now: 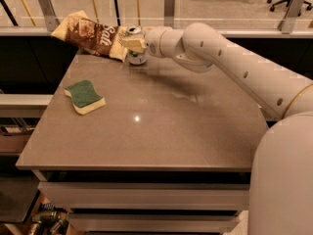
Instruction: Move 7up can near brown chip bag
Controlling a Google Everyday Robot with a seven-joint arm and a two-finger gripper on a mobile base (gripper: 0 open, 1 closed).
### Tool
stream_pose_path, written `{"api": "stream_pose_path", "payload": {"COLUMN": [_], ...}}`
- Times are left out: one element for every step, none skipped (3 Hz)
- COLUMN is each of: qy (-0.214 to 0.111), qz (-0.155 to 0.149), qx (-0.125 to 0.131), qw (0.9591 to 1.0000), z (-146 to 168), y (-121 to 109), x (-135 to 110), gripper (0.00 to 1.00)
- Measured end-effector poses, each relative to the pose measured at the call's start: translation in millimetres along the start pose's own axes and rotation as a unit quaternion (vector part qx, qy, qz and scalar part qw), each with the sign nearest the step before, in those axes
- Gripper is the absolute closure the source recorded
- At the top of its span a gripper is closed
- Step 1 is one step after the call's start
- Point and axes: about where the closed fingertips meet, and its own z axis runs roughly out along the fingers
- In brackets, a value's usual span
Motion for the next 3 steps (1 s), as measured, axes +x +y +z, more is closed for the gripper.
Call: {"api": "stream_pose_path", "payload": {"qy": [0.0,0.0,0.0], "qz": [0.0,0.0,0.0], "qx": [-0.002,-0.004,-0.004], "qw": [1.0,1.0,1.0], "z": [1.9,3.8,3.8], "y": [2.2,4.3,4.4], "x": [0.0,0.0,-0.1], "gripper": [0.12,0.0,0.0]}}
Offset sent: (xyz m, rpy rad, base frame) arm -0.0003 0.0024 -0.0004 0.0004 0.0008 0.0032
